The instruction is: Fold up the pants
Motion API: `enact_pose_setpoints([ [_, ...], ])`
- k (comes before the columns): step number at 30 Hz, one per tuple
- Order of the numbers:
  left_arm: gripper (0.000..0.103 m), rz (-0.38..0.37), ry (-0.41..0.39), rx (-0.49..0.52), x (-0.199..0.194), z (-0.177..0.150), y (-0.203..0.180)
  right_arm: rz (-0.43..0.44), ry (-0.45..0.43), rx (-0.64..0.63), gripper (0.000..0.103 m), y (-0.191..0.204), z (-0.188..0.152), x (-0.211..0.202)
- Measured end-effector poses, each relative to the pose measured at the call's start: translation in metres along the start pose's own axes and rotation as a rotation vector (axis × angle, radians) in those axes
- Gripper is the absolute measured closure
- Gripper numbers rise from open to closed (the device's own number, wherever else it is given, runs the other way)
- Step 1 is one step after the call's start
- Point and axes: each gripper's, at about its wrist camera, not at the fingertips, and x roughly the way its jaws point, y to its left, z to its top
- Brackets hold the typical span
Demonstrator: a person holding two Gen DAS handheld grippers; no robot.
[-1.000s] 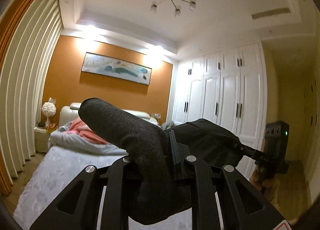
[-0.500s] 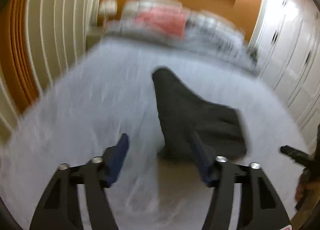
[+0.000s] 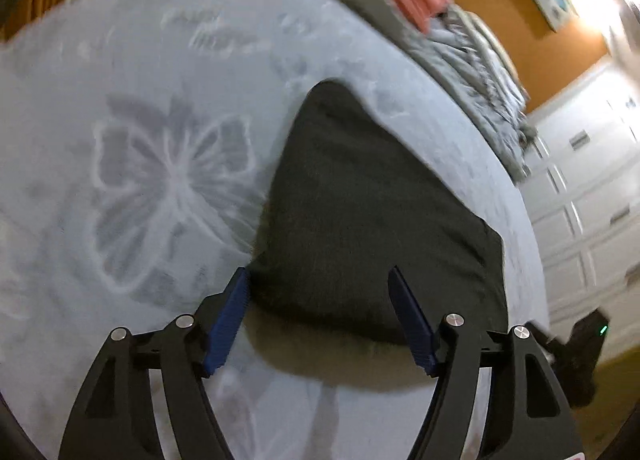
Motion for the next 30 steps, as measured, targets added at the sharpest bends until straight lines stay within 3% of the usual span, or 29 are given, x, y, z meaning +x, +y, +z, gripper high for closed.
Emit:
enact_pose_setpoints([
  [1, 0.037, 0.011, -0.024, 0.005, 0.002, -0.001, 0.001, 0.009, 0.025, 0.013, 0.012, -0.003, -0.003, 0.010],
  [2, 0.041, 0.017, -0.023, 0.030, 0.004, -0.001, -0.002, 0.009, 0.043, 0.019, 0.025, -0.003, -0.005, 0.019],
  [3, 0.067, 0.027, -0.021, 0.062, 0.006, -0.001, -0.005, 0.019, 0.028, -0.011, 0.048, 0.001, -0.008, 0.020],
  [4, 0.079, 0.023, -0.014, 0.080, 0.009, 0.002, -0.006, 0.029, 0.029, -0.050, 0.060, 0.009, -0.008, 0.020],
  [6, 0.087, 0.005, -0.036, 0.106, -0.001, 0.005, -0.009, 0.002, -0.016, -0.144, 0.071, 0.029, -0.007, 0.003],
  [9, 0.086, -0.002, -0.043, 0.129, -0.009, 0.008, -0.011, -0.038, -0.069, -0.243, 0.069, 0.041, -0.001, -0.014],
  [11, 0.084, 0.091, -0.009, 0.214, 0.002, 0.001, -0.016, -0.232, -0.059, -0.313, 0.058, 0.038, -0.006, -0.004],
  [12, 0.082, 0.121, -0.028, 0.257, 0.001, -0.004, -0.021, -0.282, -0.082, -0.329, 0.045, 0.038, -0.010, -0.007],
  [13, 0.082, 0.172, -0.089, 0.332, -0.009, -0.015, -0.031, -0.307, -0.122, -0.326, 0.043, 0.039, -0.015, -0.016],
  [15, 0.082, 0.200, -0.155, 0.407, -0.026, -0.028, -0.045, -0.381, -0.193, -0.358, 0.043, 0.052, -0.026, -0.040],
  [18, 0.082, 0.180, -0.208, 0.463, -0.055, -0.043, -0.064, -0.428, -0.304, -0.441, 0.042, 0.081, -0.046, -0.079],
  [21, 0.082, 0.159, -0.234, 0.465, -0.079, -0.055, -0.073, -0.456, -0.368, -0.481, 0.033, 0.105, -0.064, -0.103],
  [26, 0.081, 0.171, -0.280, 0.484, -0.103, -0.071, -0.082, -0.462, -0.388, -0.505, 0.033, 0.120, -0.084, -0.115],
  [28, 0.073, 0.171, -0.280, 0.465, -0.104, -0.073, -0.080, -0.456, -0.377, -0.494, 0.033, 0.120, -0.087, -0.115],
  [30, 0.073, 0.171, -0.275, 0.441, -0.103, -0.074, -0.077, -0.452, -0.369, -0.482, 0.033, 0.121, -0.086, -0.109],
])
